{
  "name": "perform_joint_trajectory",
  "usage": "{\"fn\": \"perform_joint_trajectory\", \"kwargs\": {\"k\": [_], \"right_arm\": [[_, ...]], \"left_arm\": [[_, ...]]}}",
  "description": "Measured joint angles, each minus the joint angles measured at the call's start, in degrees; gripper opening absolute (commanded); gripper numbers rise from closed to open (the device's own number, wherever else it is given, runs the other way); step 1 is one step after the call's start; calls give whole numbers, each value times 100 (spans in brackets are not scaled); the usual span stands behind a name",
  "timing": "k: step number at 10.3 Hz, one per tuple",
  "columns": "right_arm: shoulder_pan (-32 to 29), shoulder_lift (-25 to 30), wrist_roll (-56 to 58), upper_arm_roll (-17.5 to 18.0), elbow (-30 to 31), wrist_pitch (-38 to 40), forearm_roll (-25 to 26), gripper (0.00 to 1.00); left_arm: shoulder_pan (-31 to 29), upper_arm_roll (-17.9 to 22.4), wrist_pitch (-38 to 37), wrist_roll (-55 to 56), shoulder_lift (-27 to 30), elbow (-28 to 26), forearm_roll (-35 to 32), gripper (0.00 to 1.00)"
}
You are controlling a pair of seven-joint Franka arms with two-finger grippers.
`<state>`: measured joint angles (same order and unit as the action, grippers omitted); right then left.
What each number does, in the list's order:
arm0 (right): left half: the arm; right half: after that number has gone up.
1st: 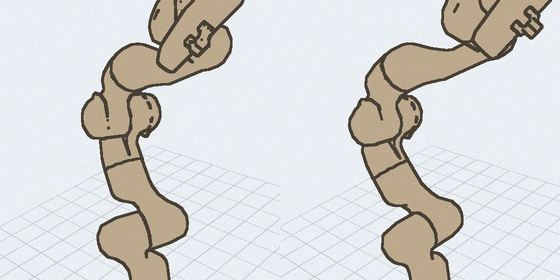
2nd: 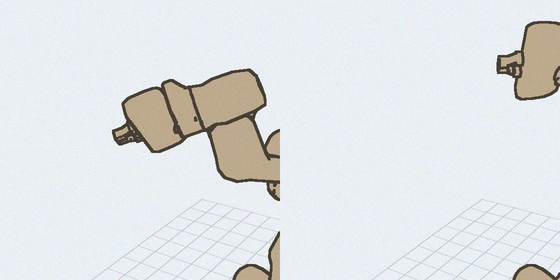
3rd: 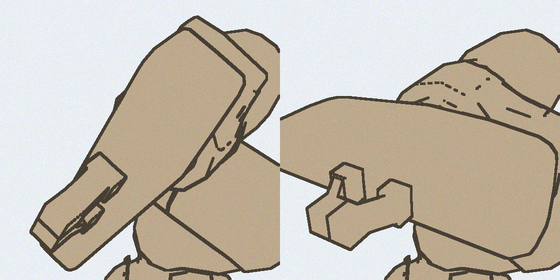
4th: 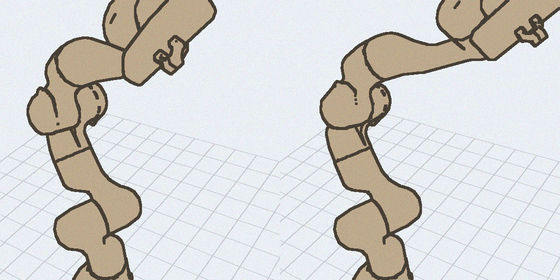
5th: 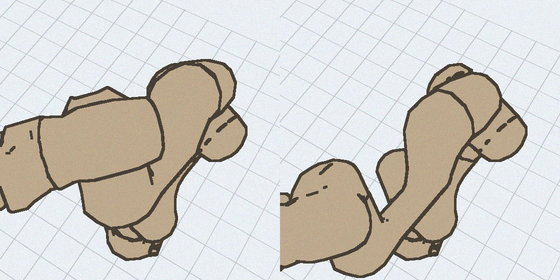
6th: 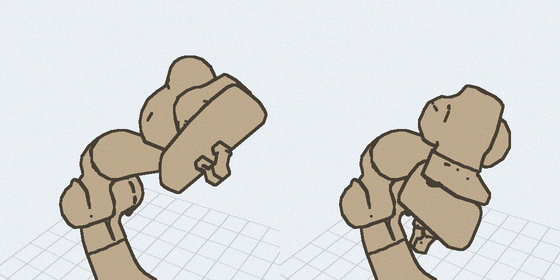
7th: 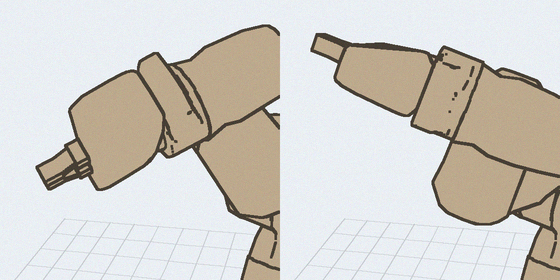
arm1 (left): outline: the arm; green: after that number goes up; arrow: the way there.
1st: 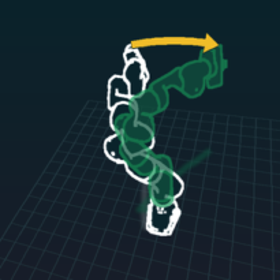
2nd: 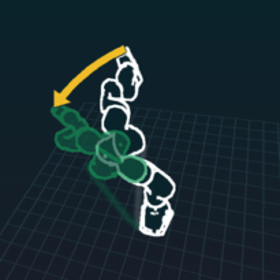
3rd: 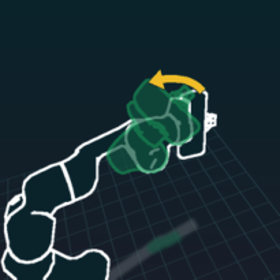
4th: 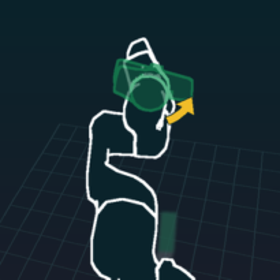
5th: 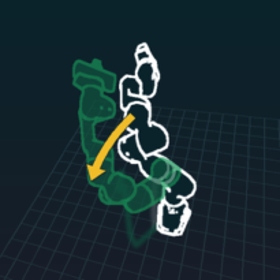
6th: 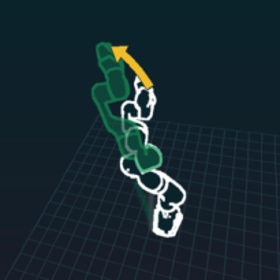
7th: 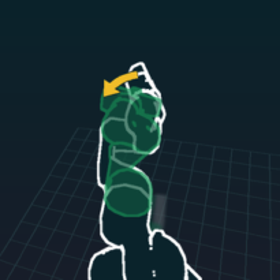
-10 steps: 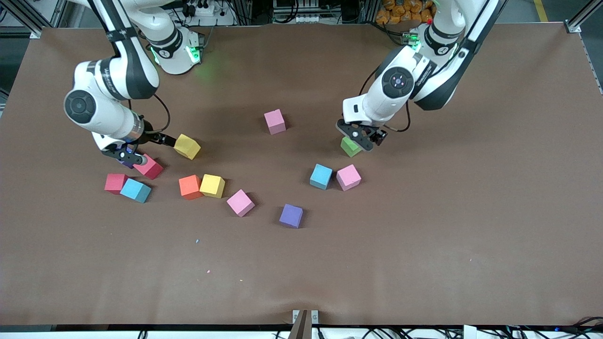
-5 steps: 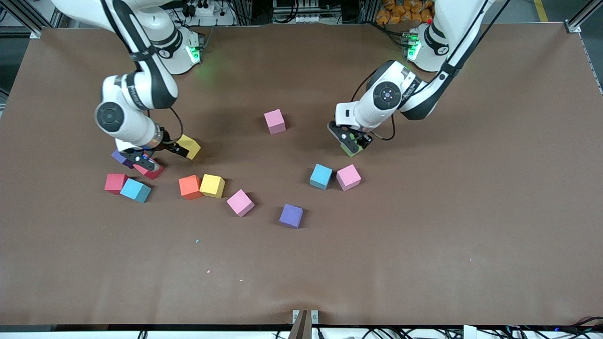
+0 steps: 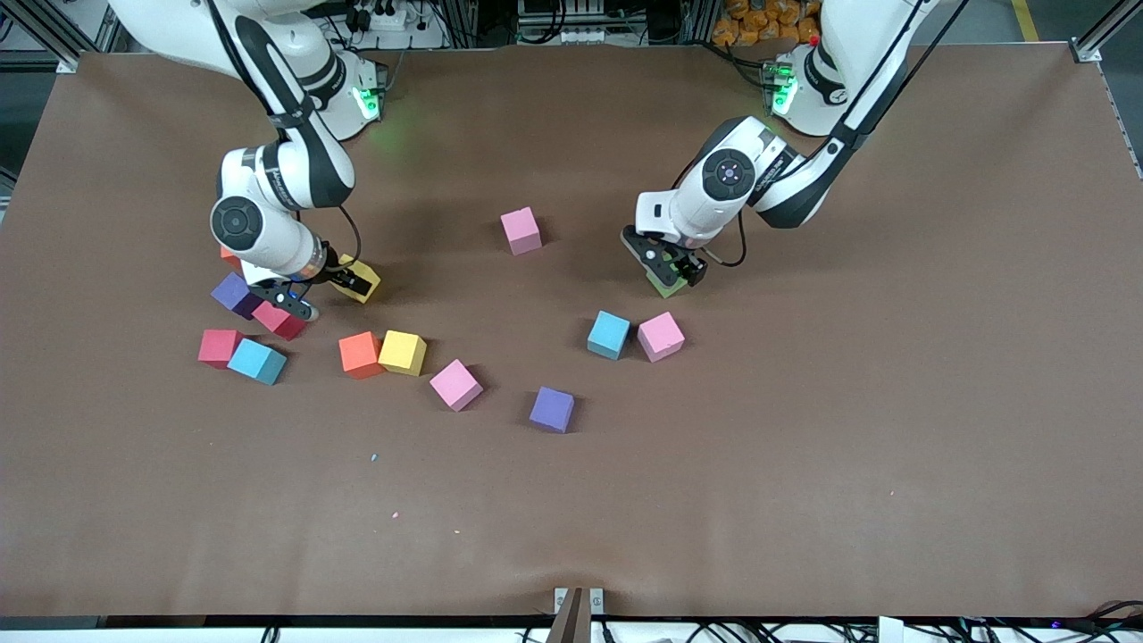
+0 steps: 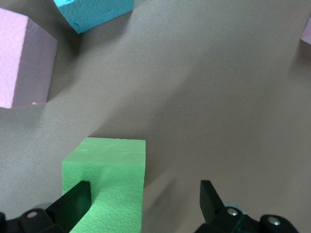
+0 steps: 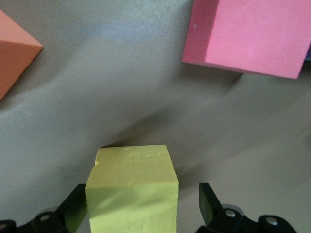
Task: Arrange 11 blocks into digit 3
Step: 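Reach the right gripper to the yellow cube while the left gripper reaches the green cube, then grasp the yellow cube with the right gripper while the left gripper grasps green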
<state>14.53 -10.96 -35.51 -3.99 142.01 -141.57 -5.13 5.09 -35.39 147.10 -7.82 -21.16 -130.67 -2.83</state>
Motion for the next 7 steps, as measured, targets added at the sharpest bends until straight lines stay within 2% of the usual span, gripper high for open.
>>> {"fn": "perform_joint_trajectory", "kwargs": {"k": [5, 6, 7], "right_arm": [[5, -48, 0, 6, 24, -11, -153, 100], [23, -73, 0, 10, 25, -15, -156, 68], [49, -96, 0, 14, 25, -26, -157, 27]], "left_arm": [[-7, 0, -312, 155, 6, 113, -15, 100], [-6, 0, -409, 155, 7, 165, -16, 100], [-4, 0, -610, 155, 8, 268, -17, 100]]}}
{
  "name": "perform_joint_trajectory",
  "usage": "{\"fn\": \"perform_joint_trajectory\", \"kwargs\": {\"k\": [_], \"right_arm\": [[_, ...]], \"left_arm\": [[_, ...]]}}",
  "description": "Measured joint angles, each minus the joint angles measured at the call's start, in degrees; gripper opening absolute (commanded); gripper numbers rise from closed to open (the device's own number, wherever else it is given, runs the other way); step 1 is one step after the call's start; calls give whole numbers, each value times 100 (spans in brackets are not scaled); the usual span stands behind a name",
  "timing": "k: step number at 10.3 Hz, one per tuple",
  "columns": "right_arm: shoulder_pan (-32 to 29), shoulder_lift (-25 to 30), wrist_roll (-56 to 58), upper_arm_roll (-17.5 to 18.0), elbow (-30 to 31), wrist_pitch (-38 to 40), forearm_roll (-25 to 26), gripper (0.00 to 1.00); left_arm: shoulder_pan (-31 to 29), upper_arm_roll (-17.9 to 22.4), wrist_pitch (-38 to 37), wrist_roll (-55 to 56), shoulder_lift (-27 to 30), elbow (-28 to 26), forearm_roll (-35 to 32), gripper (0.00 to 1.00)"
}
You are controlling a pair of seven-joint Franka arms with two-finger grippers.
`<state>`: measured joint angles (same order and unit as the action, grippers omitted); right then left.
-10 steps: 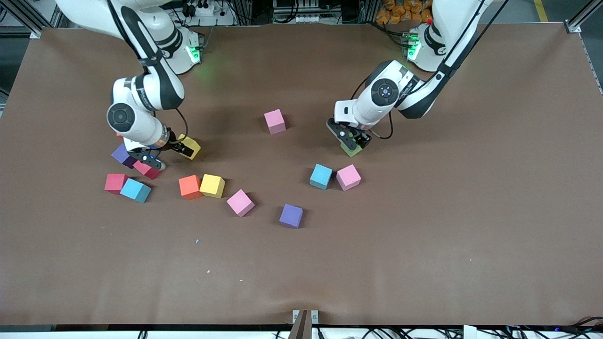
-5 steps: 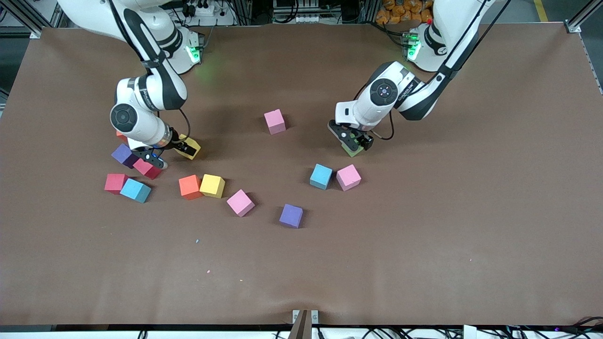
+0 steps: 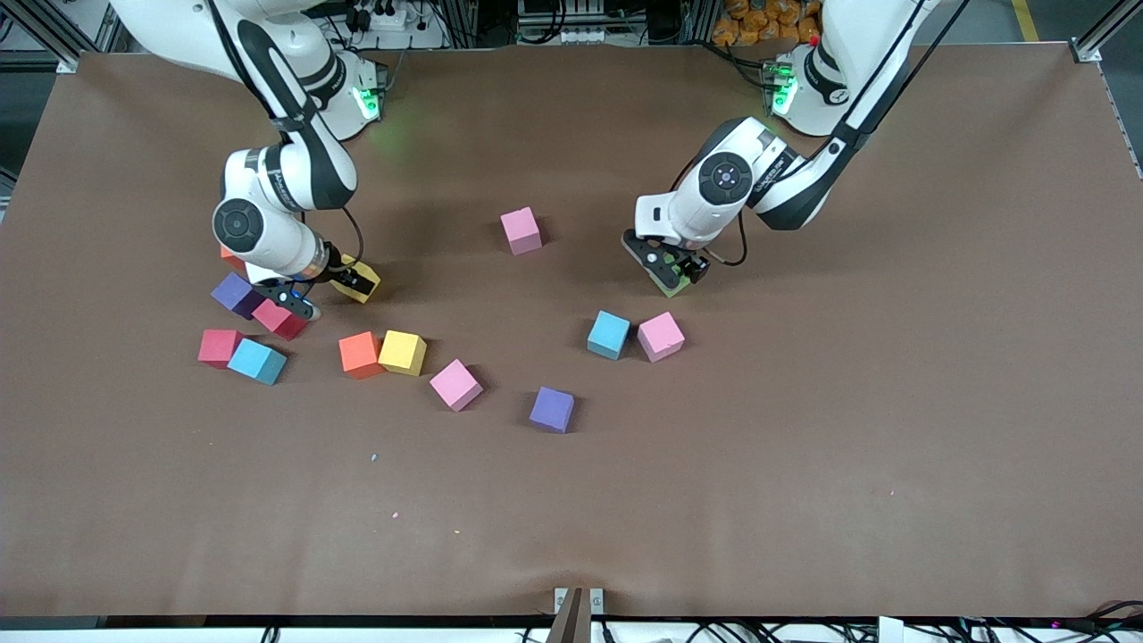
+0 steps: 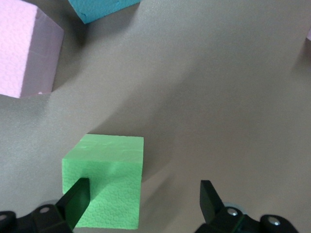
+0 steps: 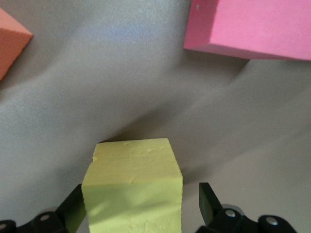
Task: Arrange 11 blocks into digit 3
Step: 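Grasp the yellow cube with the right gripper while the left gripper grasps green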
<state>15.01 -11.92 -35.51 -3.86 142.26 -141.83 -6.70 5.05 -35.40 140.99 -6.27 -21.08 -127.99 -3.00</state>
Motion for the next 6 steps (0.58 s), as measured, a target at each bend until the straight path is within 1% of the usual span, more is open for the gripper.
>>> {"fn": "perform_joint_trajectory", "kwargs": {"k": [1, 2, 3, 6], "right_arm": [[18, -14, 0, 4, 0, -10, -1, 9], [27, -17, 0, 8, -2, -24, -4, 5], [28, -6, 2, 10, -5, -25, -4, 5], [145, -1, 170, 33, -29, -84, -4, 5]], "left_arm": [[4, 0, -175, 0, 0, 97, -35, 100], [2, 1, -235, 2, 0, 155, -146, 100], [-11, 6, -258, 24, 0, 191, -261, 100], [-20, 11, -285, 27, -7, 236, -306, 100]]}}
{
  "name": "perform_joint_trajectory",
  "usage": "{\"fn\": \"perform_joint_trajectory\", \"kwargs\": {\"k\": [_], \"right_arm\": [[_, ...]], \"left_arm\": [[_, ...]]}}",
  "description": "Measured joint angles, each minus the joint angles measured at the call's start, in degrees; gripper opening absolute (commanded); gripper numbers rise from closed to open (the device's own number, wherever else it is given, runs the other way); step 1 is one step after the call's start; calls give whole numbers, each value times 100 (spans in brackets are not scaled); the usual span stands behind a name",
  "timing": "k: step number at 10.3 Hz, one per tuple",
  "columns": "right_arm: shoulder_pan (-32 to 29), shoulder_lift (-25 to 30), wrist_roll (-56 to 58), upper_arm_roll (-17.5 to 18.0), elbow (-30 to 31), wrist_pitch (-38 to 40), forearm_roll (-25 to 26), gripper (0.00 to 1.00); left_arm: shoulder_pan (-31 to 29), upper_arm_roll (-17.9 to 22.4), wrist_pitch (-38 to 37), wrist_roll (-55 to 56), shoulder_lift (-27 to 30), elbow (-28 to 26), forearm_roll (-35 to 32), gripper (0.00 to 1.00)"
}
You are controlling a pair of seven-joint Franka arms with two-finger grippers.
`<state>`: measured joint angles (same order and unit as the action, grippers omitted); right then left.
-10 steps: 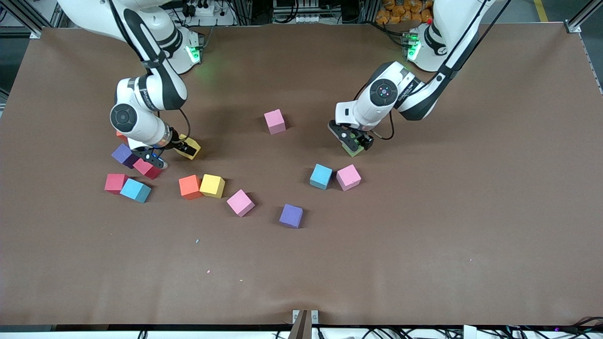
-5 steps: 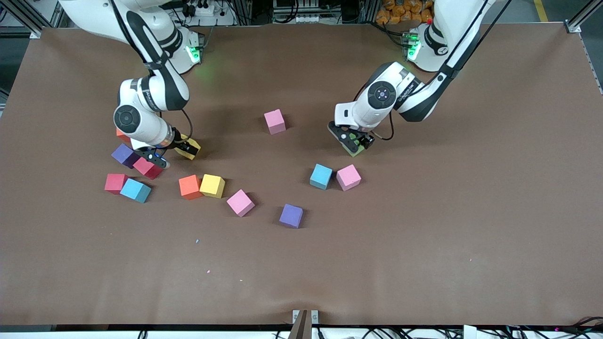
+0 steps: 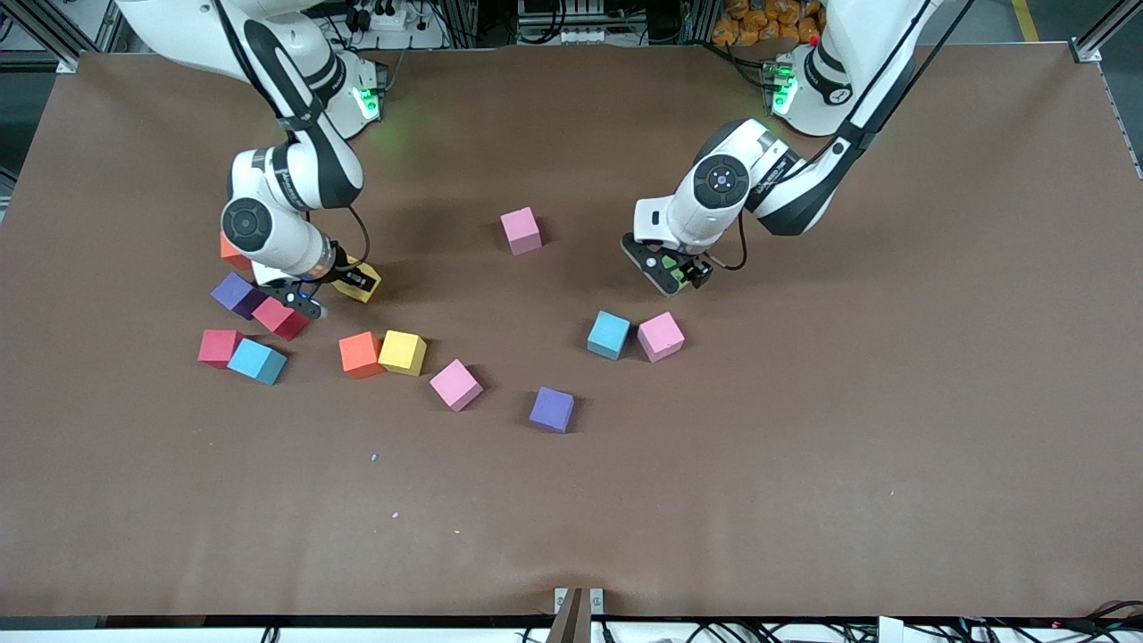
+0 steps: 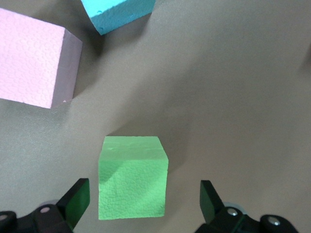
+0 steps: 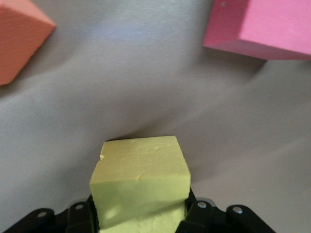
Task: Arrange 11 blocks into digit 3
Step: 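Grasp the yellow cube with the right gripper while the left gripper grasps green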
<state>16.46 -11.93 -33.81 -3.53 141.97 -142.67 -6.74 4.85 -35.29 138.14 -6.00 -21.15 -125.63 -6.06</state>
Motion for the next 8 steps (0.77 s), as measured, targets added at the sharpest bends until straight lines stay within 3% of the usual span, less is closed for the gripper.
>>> {"fn": "perform_joint_trajectory", "kwargs": {"k": [3, 6, 8], "right_arm": [[169, 103, 623, 18, -34, 5, -1, 5], [199, 160, 1640, 21, -33, 237, -2, 6], [584, 273, 1866, 26, -37, 604, -3, 6]], "left_arm": [[0, 17, -9, 59, -169, 41, -597, 100], [2, 31, -9, 59, -425, 282, -766, 100], [4, 36, -8, 61, -595, 337, -990, 100]]}}
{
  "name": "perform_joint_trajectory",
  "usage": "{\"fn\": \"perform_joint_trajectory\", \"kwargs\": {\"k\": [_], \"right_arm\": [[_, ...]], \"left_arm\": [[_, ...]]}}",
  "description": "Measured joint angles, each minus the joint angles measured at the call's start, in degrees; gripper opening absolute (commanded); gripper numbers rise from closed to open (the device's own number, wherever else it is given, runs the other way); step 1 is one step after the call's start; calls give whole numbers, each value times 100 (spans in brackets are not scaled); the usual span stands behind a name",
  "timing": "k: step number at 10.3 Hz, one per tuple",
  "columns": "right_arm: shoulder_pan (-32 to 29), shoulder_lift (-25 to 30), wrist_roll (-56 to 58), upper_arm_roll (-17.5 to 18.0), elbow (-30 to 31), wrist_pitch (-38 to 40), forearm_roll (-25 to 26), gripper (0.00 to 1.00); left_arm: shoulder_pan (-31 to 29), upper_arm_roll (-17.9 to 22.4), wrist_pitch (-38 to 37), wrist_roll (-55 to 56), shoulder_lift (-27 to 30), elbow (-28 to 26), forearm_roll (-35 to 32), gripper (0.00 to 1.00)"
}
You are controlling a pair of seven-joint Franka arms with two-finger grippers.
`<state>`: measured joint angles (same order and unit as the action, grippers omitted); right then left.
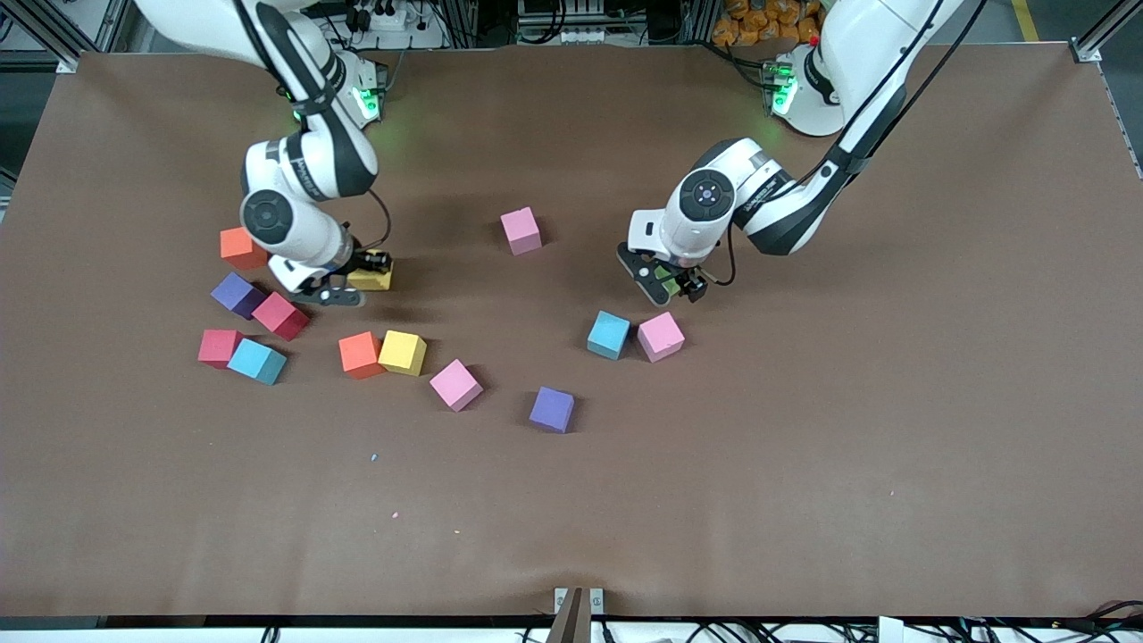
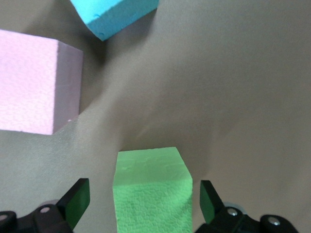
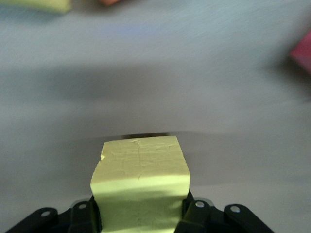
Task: Arrange 11 blocks into digit 3
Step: 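Grasp the yellow cube with the right gripper while the left gripper grasps green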
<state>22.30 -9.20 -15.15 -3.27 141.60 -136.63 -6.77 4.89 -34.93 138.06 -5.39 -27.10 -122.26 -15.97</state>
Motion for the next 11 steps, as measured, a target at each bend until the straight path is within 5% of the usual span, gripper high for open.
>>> {"fn": "perform_joint_trajectory", "kwargs": {"k": [6, 7, 9, 11], "right_arm": [[1797, -14, -928, 27, 58, -182, -388, 7], [1991, -143, -982, 27, 62, -351, -724, 8], [2151, -289, -1050, 10, 52, -497, -1148, 8], [2155, -296, -1143, -11, 43, -498, -1316, 11]], "left_arm": [[-15, 32, -2, 342, -144, 10, -87, 94], [-10, 32, -2, 420, -159, 8, -87, 76], [-5, 32, -7, 473, -165, 6, -87, 24], [1, 30, -10, 479, -163, 15, -90, 4]]}}
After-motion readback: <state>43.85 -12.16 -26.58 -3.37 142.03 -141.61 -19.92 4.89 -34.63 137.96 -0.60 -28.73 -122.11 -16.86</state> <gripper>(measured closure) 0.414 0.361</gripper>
